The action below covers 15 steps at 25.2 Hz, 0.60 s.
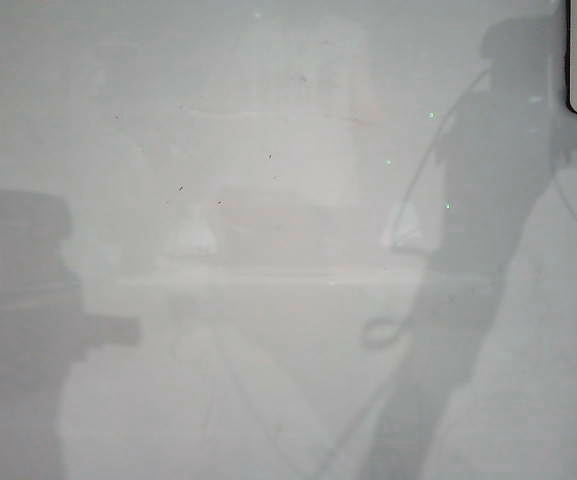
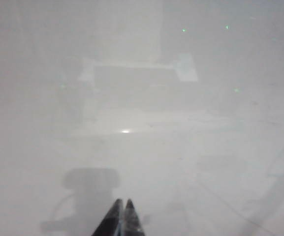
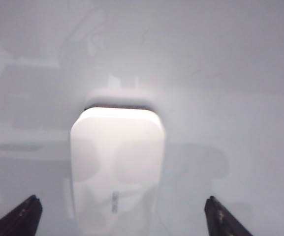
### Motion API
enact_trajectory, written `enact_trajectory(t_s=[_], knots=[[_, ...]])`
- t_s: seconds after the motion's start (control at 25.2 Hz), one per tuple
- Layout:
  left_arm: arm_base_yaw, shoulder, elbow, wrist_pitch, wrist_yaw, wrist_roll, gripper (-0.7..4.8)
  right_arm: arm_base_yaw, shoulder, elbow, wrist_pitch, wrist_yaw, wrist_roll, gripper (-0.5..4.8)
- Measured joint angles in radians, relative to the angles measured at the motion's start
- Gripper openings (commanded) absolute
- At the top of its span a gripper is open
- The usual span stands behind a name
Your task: Grab the whiteboard eraser that is attached to the surface of the whiteboard and use it to clean the writing on the whiteboard.
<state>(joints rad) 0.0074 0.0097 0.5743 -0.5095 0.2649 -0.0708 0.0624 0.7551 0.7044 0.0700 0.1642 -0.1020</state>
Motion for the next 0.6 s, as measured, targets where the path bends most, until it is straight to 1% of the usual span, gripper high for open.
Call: enact_trajectory(t_s=[0.04,0.08,0.12,0.2,0.24,0.28,0.48,0.6], knots=[[0.0,0.0,0.0,0.004,-0.027,0.014,-0.05,0.0,-0.038,0.0,-0.029,0.0,0.0,4.05],[0.0,0.0,-0.001,0.009,-0.076,0.042,-0.05,0.004,-0.111,0.001,-0.1,0.0,0.002,3.29],[0.0,0.0,-0.003,0.019,-0.087,0.054,-0.06,0.008,-0.15,0.001,-0.149,0.0,0.007,2.18],[0.0,0.0,-0.019,0.043,-0.113,0.08,-0.06,0.014,-0.249,0.001,-0.262,-0.007,0.02,0.48],[0.0,0.0,-0.027,0.045,-0.127,0.087,-0.06,0.013,-0.293,0.001,-0.304,-0.016,0.023,0.12],[0.0,0.0,-0.037,0.045,-0.142,0.098,-0.06,0.013,-0.345,0.001,-0.347,-0.028,0.026,-0.09],[0.0,0.0,-0.095,0.06,-0.148,0.114,-0.05,0.013,-0.527,0.001,-0.486,-0.059,0.04,-0.08],[0.0,0.0,-0.166,0.118,-0.149,0.125,-0.06,0.012,-0.623,0.0,-0.568,-0.06,0.107,-0.08]])
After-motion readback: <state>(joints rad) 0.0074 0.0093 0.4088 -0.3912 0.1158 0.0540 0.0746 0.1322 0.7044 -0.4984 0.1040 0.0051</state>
